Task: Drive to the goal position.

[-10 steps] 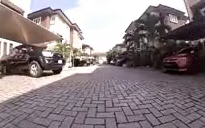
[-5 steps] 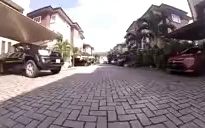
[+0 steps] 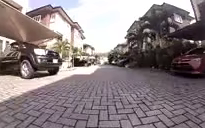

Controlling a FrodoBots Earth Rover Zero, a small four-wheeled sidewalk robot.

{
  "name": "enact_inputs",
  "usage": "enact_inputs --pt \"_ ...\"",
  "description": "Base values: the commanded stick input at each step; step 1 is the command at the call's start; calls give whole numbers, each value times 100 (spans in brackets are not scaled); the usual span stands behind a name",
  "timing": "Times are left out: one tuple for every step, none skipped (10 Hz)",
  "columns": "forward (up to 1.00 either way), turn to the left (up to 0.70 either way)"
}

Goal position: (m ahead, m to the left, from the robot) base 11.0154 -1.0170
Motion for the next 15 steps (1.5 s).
enact_inputs --pt "69 3" --pt "69 3" --pt "69 3" --pt "69 3" --pt "69 3" --pt "69 3" --pt "69 3" --pt "69 3" --pt "69 3" --pt "69 3" --pt "69 3" --pt "69 3" --pt "69 3" --pt "69 3" --pt "69 3"
